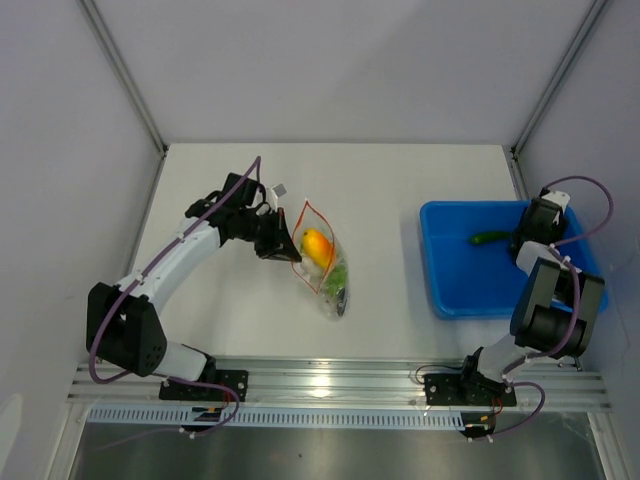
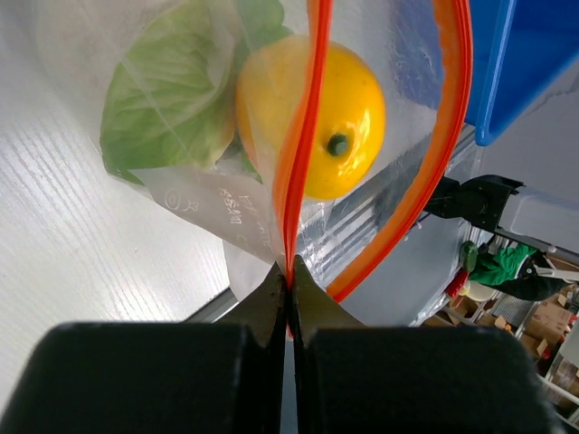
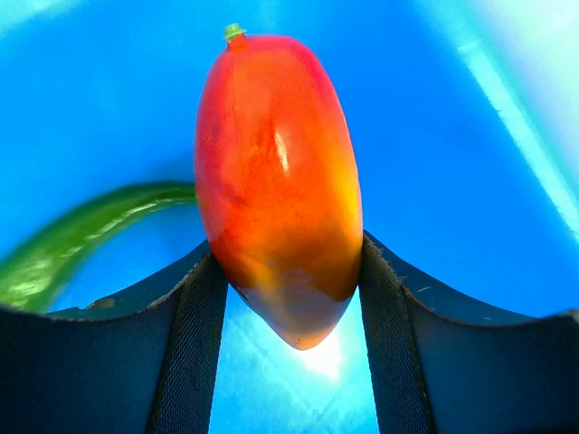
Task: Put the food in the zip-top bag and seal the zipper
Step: Pick up the fake fruit from the bin, then place the fake fruit in the zipper food storage bag.
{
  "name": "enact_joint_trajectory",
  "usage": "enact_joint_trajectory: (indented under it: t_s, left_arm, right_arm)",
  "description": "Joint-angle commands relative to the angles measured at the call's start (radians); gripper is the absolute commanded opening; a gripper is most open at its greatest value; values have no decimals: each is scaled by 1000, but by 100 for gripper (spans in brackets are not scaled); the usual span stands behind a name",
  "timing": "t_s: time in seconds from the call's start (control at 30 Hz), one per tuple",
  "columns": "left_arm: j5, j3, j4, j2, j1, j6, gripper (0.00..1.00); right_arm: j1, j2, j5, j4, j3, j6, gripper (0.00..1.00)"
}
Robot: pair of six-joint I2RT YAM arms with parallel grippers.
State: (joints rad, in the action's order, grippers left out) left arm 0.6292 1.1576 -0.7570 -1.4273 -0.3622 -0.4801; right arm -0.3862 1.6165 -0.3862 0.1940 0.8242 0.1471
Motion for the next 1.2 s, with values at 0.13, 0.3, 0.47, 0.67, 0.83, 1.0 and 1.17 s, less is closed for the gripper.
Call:
enact_joint_trajectory:
  t_s: [0.13,0.3,0.47,0.67,0.83,1.0,1.17]
  left_arm:
    - [17,30,24,57,-7,9,0]
    - [23,56,22,48,-7,17,1]
    - [30,47,30,45,-7,18,1]
    - [27,47,42,48,-7,12,1]
    - [21,86,36,47,-7,14,1]
    - [9,113,30,44,-7,11,1]
    - [9,139,27,42,-7,6,1]
  right_arm:
    - [36,-207,-45,-271,85,-190,0]
    - [148,-343,-7,-446,150,-233,0]
    - [320,-359,232,-629,323,-360,0]
    - [524,-368,824,-598,458,-449,0]
    - [777,-278,1023,-610,593,-530,0]
    - [917,-156,1086,-622,668,-664,0]
    - [958,-99,1092,-643,696,-754,0]
